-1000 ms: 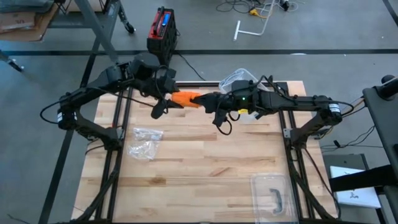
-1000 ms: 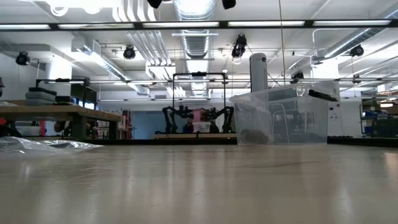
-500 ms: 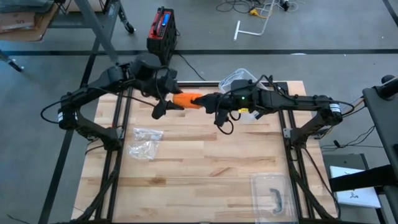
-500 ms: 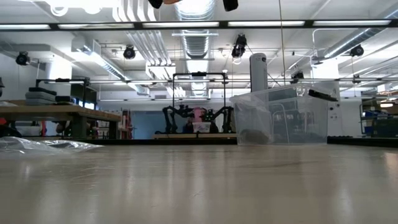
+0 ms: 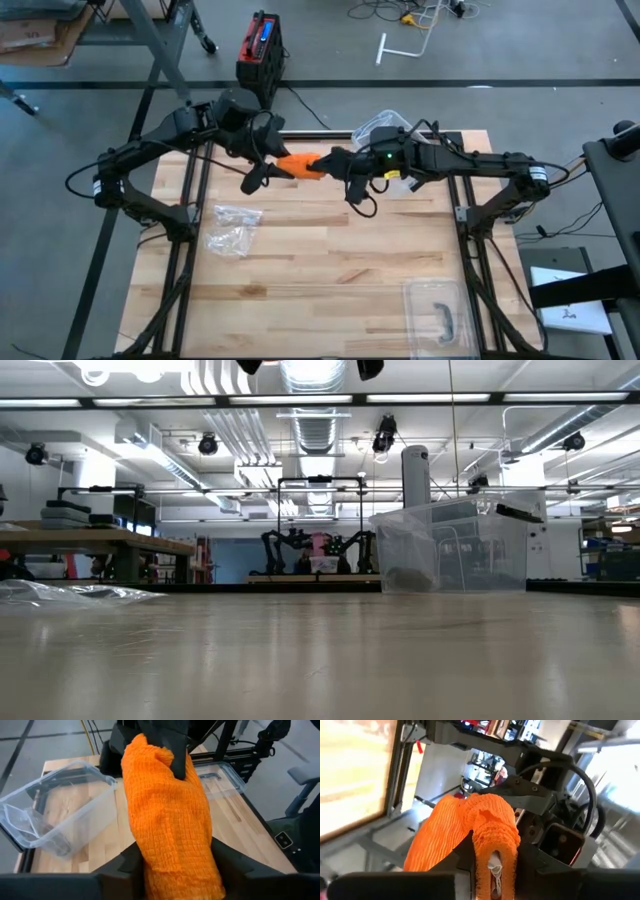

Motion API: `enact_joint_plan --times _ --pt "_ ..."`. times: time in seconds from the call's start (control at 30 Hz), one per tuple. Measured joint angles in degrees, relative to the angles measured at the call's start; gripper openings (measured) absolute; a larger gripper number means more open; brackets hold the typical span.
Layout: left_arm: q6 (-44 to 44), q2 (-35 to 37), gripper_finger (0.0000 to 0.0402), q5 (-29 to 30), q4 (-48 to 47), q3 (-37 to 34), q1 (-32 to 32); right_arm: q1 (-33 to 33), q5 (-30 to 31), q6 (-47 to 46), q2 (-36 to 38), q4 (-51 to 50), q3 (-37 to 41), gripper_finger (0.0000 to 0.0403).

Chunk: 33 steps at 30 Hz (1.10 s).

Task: Roll bandage
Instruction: Roll the orange bandage on the table

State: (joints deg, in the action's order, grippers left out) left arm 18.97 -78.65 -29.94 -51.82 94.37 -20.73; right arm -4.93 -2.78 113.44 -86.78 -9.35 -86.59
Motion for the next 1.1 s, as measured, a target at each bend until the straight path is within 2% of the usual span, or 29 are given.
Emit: enact_joint_plan --times 0.17,0.33,0.5,0.63,0.73,0.8,0.9,1.1 --pt "1.25 0.0 0.0104 1.07 0.62 -0.05 -0.02 -0.19 -0.07 -12.64 0.09 -0.77 0.0 0.0085" --pt "1.57 -0.02 0.0058 2.27 1.6 -0.84 -0.04 0.03 1.85 -29.17 0.24 -2.0 -0.02 0.0154" --pt "1.87 0.0 0.0055 5.81 3.11 -3.81 -0.04 0.99 2.44 -47.46 1.45 -2.79 0.02 0.024" --pt "1.47 -0.02 0.0061 12.44 5.11 -5.63 -0.04 0.86 -1.8 -59.32 4.02 -2.33 0.02 0.03" --pt "1.3 0.0 0.0061 18.38 8.42 -6.74 0.02 -1.16 -2.19 -70.14 4.04 -0.97 -0.04 0.033" --pt "1.28 -0.02 0.0061 21.44 10.39 -7.28 0.13 -3.09 -2.03 -77.46 3.06 -1.23 -0.02 0.034" --pt "1.32 -0.02 0.0063 22.0 12.03 -7.52 0.22 -5.56 -1.8 -84.95 1.34 -1.37 -0.02 0.0342" --pt "1.98 -0.07 0.0062 21.99 12.77 -7.52 1.32 -9.72 -2.15 -88.14 -0.82 -2.79 0.02 0.0314"
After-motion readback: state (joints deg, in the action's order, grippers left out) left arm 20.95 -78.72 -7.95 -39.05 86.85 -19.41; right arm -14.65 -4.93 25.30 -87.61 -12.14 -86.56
